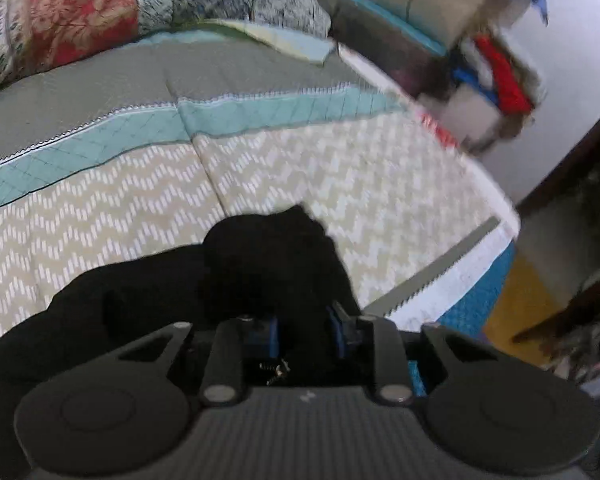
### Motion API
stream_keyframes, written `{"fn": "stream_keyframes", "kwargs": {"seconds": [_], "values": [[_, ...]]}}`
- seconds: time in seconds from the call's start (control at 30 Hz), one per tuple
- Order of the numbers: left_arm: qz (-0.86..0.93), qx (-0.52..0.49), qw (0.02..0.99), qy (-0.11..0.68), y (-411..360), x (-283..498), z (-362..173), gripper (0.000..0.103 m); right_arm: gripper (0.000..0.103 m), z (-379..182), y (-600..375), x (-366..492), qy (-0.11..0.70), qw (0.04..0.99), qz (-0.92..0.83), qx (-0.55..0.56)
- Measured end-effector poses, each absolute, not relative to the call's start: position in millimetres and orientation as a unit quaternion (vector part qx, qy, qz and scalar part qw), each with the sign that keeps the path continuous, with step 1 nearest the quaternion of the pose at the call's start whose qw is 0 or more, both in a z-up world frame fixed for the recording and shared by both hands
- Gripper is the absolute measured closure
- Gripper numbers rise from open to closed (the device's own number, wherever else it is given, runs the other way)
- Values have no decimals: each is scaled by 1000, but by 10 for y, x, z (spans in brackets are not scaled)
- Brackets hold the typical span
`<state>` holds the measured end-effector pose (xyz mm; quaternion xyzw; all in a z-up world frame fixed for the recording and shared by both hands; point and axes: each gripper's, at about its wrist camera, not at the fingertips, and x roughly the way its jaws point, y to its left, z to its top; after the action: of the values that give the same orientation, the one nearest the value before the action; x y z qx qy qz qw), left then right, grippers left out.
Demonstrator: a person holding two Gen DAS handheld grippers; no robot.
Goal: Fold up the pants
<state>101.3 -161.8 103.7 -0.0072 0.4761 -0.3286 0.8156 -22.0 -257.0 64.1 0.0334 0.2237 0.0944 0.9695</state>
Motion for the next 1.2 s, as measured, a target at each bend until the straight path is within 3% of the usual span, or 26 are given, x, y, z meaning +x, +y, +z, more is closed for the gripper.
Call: {"fn": "stream_keyframes", "kwargs": {"seconds": [0.03,0.07,0.13,0.17,0.2,0.5,0.8,0.93,0.97,1.0,1.07,1.2], "values": [[-327,-15,818,474,-1551,1011,1051,83,68,616,-2549,-250,223,970,93,35],[-323,-22,821,471,-1495,1013,1074,83,51,588,-2560,-252,225,970,89,36],[-321,-33,824,466,-1336,1021,1128,83,54,530,-2579,-192,239,966,91,37],[-321,-37,825,463,-1269,1021,1158,83,73,514,-2573,-142,251,962,95,41],[-321,-41,827,459,-1179,1018,1191,84,82,527,-2562,-98,259,959,103,52],[-265,-69,874,403,-218,854,1380,83,83,766,-1661,-39,219,950,223,-22],[-133,-144,864,463,674,832,431,81,79,239,-896,232,308,901,288,-104],[-127,-142,871,452,653,818,314,69,76,338,-942,308,325,895,293,-90],[-127,-136,874,449,631,818,333,65,68,386,-1012,306,329,892,300,-71],[-125,-130,876,447,615,821,353,62,52,428,-1112,287,333,889,312,-42],[-114,-131,878,446,626,825,378,42,43,463,-1291,200,336,882,331,14],[-118,-164,876,438,754,954,442,18,43,634,-1635,-34,313,901,288,84]]}}
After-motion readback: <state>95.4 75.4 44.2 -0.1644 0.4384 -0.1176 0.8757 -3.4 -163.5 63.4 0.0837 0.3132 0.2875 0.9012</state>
